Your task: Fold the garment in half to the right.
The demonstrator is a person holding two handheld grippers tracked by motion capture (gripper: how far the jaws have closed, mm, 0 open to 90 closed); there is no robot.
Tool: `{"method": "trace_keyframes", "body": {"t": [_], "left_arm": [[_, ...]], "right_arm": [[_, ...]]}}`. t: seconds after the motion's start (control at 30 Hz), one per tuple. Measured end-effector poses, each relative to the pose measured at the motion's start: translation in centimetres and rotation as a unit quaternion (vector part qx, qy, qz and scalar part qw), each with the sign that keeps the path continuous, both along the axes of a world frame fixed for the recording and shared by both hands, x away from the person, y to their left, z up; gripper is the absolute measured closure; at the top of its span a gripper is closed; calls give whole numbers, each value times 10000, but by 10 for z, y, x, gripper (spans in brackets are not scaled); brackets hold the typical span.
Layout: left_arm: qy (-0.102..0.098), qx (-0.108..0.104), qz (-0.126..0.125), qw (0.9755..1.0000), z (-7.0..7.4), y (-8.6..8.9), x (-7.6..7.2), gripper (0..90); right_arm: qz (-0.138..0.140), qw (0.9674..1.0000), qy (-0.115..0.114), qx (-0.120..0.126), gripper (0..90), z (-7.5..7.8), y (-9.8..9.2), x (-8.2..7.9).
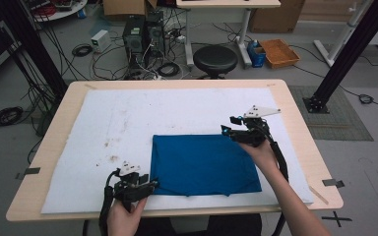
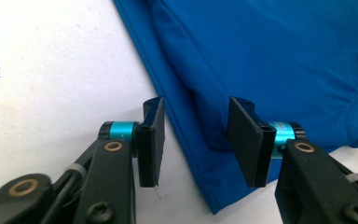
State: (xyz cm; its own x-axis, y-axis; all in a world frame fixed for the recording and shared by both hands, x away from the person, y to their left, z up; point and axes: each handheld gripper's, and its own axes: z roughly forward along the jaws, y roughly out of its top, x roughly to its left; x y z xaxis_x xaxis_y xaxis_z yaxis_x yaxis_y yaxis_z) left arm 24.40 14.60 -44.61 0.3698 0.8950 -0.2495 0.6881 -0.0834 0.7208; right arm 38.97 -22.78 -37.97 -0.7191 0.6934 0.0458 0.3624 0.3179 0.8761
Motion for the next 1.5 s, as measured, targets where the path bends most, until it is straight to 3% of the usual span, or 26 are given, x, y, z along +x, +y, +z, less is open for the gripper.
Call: {"method": "trace_keyframes", "body": {"t": [0.33,0.6,0.73,0.9,1.17,1.5], "left_arm": [[-29,-32,39,10000,-1,-4,-2,496],[-62,88,27,9999,-1,-8,-2,673],[-64,35,-35,10000,-2,-10,-1,751],[-81,27,-62,9999,-2,-13,-1,817],[-96,43,-93,9999,-2,-11,-1,820],[-82,5,-135,9999,-2,-10,-1,819]], "right_arm": [[221,9997,29,-104,455,-4,23,-1],[432,9989,-7,-191,462,1,48,0],[613,9977,-57,-288,514,4,70,3],[799,9959,67,-423,588,0,98,11],[939,9927,705,-276,654,-11,142,31],[876,9867,1202,-655,651,-33,206,50]]}}
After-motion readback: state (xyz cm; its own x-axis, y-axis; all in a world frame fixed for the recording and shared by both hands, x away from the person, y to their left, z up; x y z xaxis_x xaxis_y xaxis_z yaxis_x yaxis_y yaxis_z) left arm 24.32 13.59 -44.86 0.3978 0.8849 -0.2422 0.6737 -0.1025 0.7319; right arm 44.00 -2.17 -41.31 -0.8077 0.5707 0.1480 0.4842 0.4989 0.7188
